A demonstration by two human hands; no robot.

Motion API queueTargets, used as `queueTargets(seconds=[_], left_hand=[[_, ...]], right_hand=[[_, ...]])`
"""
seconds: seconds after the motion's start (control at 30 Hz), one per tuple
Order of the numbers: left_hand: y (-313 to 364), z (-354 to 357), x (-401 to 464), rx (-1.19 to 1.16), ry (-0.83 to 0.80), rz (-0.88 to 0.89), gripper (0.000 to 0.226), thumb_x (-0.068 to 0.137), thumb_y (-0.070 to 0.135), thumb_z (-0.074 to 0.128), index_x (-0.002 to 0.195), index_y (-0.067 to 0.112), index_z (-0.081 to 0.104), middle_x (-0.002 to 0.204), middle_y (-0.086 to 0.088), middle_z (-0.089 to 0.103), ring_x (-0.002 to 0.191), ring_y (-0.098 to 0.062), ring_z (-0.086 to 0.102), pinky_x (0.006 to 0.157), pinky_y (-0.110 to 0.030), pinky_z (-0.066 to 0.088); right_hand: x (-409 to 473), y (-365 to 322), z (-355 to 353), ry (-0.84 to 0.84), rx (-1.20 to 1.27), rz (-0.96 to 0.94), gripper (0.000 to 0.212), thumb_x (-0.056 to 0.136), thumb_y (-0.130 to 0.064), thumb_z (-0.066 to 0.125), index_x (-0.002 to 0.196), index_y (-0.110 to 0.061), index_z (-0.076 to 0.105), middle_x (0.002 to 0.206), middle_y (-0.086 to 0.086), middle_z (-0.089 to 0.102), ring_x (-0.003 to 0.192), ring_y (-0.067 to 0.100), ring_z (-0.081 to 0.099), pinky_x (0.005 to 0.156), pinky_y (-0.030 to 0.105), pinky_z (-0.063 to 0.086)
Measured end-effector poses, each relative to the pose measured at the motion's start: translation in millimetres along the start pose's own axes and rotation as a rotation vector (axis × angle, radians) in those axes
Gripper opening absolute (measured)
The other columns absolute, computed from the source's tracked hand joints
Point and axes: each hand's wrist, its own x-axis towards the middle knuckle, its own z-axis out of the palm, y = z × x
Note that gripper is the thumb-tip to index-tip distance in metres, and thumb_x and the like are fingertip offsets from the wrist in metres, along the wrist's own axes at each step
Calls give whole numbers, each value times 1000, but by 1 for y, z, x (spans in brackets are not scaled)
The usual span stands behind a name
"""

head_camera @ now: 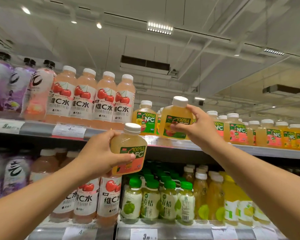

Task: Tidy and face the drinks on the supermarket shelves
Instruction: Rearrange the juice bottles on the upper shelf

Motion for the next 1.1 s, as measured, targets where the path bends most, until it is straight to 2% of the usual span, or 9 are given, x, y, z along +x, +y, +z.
queueTargets(seconds=[0.1, 0.27, 0.4, 0.53, 0.67, 0.8, 0.93, 1.03, 1.1], left_hand=[[-2, 3, 1, 10, 4, 4, 46, 65, 31, 87, 101, 32, 59, 86, -1, 70, 64, -17, 70, 42, -36, 54], [-8, 3, 3, 24, 16, 1, 45, 64, 34, 87, 100, 33, 59, 83, 4, 71, 62, -18, 70, 40, -29, 50], [-7, 4, 3, 49, 21, 8, 46, 64, 35, 86, 101, 35, 59, 83, 10, 70, 59, -20, 69, 40, -27, 49], [-5, 7, 2, 79, 33, 0, 48, 64, 32, 87, 102, 33, 59, 81, 10, 71, 54, -23, 67, 39, -31, 50], [-1, 12, 3, 78, 33, -9, 48, 63, 30, 87, 102, 32, 59, 79, 5, 71, 54, -25, 67, 39, -32, 51], [2, 17, 6, 59, 31, -8, 46, 63, 29, 88, 99, 34, 59, 79, 11, 71, 50, -22, 66, 37, -29, 49], [3, 22, 9, 22, 9, -13, 45, 65, 29, 87, 100, 34, 60, 79, 11, 71, 49, -18, 65, 39, -25, 46], [6, 27, 12, -6, -5, -25, 45, 64, 31, 87, 100, 35, 59, 79, 15, 70, 52, -15, 67, 39, -25, 47], [8, 29, 13, -13, -13, -19, 45, 64, 31, 87, 100, 35, 59, 81, 16, 70, 57, -16, 69, 39, -31, 50]], right_hand=[[16, 11, 6, -4, -106, 8, 77, 59, -40, 90, 127, -35, 55, 113, -7, 63, 99, 17, 64, 83, 43, 57], [34, 26, 12, -21, -166, 59, 73, 62, -40, 89, 126, -38, 53, 95, -25, 58, 87, -1, 59, 59, 15, 46], [52, 29, 15, -136, -249, 181, 82, 73, -40, 83, 142, -26, 42, 105, -1, 67, 71, 11, 60, 49, 24, 46], [58, 19, 17, -301, -362, 259, 56, 86, -39, 72, 132, -19, 45, 80, 9, 67, 49, 15, 50, 39, 23, 42], [54, 14, 19, -266, -426, 218, 50, 79, -42, 78, 107, -21, 42, 86, 7, 67, 62, 18, 60, 47, 31, 52], [42, 23, 26, -187, -493, 61, 60, 66, -37, 87, 112, -23, 51, 103, -3, 64, 89, 16, 65, 78, 40, 57], [39, 29, 34, -194, -487, 83, 66, 75, -37, 82, 127, -22, 43, 121, -1, 57, 103, 22, 63, 85, 46, 55], [38, 31, 38, -232, -659, 95, 91, 85, -42, 71, 152, -18, 14, 159, 4, 21, 132, 29, 46, 102, 50, 45], [32, 28, 40, -253, -698, 113, 96, 90, -40, 65, 155, -17, -3, 164, 1, -9, 141, 31, 33, 108, 48, 39]])
